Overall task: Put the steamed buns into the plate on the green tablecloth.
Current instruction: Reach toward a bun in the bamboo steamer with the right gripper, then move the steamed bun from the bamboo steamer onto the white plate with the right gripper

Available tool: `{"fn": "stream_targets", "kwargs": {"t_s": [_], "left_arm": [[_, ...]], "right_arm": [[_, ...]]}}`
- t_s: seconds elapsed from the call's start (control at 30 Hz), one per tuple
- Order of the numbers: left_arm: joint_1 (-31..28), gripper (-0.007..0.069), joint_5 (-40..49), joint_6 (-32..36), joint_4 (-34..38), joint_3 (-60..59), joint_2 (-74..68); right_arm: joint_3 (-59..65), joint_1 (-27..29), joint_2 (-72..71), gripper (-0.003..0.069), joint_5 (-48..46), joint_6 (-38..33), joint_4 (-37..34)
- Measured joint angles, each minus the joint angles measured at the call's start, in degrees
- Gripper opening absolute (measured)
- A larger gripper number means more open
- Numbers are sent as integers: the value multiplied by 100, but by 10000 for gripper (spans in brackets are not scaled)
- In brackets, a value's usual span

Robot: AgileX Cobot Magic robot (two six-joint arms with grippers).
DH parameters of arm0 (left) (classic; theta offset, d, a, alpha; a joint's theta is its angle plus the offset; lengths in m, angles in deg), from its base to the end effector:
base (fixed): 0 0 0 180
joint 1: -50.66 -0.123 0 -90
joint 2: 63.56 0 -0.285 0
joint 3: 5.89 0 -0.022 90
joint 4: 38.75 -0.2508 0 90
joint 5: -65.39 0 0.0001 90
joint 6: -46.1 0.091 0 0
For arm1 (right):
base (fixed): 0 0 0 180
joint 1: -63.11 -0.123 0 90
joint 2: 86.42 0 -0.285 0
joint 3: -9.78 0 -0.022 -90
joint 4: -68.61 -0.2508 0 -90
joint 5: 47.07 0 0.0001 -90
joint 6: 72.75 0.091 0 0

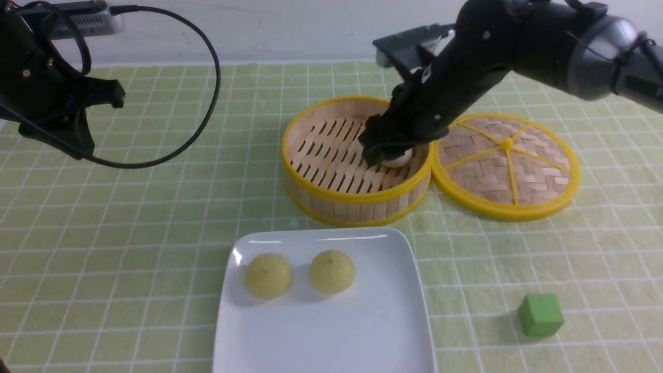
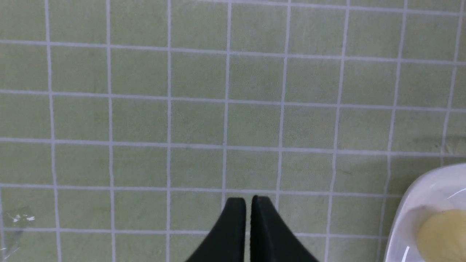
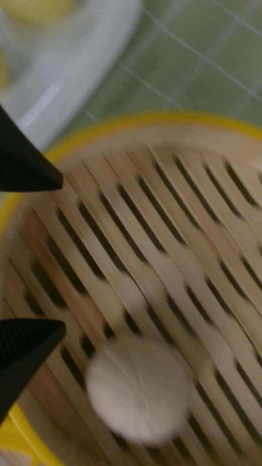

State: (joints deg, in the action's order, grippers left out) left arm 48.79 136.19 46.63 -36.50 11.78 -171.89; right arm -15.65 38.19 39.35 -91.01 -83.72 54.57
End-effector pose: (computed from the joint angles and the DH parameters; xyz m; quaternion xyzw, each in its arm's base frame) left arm 0.3694 0.0087 0.3264 -0.0149 0.9866 -0.0160 0.1614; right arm 0.4204 0.2122 0.2588 -0.2361 0.9165 0.1439 0.2891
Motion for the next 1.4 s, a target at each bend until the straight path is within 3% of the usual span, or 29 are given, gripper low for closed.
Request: {"fn": "stream_targets", "kwargs": {"t_s": [0.27,0.43,0.53,0.63,0.7,0.83,0.93,1.07,1.23,1.4], "left_arm": [[0,54,1,0,0,0,-56],[0,55,1,0,-12,0,-196],[0,56,1,0,-23,0,-231],[0,64,1,-53,-60,0,-239],[0,67,1,-109,-60,0,-239],[0,69,1,-212,-61,0,-243],[0,72,1,-482,-61,0,-243],[0,73,1,-612,-67,0,-243],[0,83,1,-626,-72,0,-243],[0,85,1,-626,-67,0,-243]], "right_arm": [[0,195,612,427,1172,40,463],[0,195,847,393,1382,40,695],[0,195,861,280,1382,40,722],[-219,195,717,53,1031,34,784],[-503,195,521,23,533,17,818],[-1212,195,-116,24,-706,-9,796],[-1798,195,-1041,24,-2292,3,765],[-1686,199,-1811,24,-2699,231,550],[-171,19,-2693,24,-2762,270,-472],[1760,-671,-2673,27,-2671,84,-978]]}}
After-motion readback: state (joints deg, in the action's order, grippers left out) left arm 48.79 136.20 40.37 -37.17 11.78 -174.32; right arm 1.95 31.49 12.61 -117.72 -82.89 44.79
